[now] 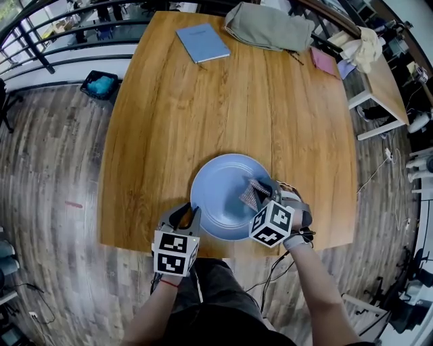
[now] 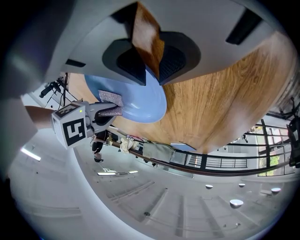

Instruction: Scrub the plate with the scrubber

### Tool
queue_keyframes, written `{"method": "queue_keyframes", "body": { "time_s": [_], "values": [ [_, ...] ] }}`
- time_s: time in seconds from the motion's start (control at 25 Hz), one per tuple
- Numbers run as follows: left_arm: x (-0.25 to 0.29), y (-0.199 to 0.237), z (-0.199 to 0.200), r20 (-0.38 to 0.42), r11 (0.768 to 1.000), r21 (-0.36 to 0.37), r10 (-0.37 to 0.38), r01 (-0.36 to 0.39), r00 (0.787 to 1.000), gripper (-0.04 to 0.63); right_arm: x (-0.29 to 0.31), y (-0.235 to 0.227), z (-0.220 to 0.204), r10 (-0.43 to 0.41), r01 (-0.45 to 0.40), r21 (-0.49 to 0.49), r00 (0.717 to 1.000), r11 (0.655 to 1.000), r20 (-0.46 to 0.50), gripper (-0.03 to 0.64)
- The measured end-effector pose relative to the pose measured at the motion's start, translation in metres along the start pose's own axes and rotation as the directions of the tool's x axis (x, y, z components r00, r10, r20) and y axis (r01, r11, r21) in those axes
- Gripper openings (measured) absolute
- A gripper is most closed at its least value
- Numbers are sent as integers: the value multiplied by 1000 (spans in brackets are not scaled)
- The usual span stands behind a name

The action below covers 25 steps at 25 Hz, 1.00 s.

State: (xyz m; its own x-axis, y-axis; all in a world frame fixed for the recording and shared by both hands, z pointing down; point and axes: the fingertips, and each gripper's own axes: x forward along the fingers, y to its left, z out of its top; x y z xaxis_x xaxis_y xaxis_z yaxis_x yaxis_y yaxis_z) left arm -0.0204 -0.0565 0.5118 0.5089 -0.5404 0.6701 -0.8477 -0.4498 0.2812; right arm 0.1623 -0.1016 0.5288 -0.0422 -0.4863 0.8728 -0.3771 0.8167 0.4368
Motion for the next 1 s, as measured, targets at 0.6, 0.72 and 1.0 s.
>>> {"method": "queue_keyframes", "body": {
  "time_s": [0.6, 0.72, 1.0],
  "values": [
    [-1, -1, 1, 5, 1000, -1, 1, -1, 1000, 84, -35, 86, 42, 385, -374, -110, 918, 921, 96, 77],
    [0, -1, 1, 11, 1000, -5, -8, 8, 1000, 84, -37, 99, 59, 430, -407, -163, 891, 899, 147, 77],
    [1, -12, 3, 42, 988, -31, -147, 149, 988, 124, -32, 105, 92, 462, -406, -247, 852, 880, 244, 80]
  ]
}}
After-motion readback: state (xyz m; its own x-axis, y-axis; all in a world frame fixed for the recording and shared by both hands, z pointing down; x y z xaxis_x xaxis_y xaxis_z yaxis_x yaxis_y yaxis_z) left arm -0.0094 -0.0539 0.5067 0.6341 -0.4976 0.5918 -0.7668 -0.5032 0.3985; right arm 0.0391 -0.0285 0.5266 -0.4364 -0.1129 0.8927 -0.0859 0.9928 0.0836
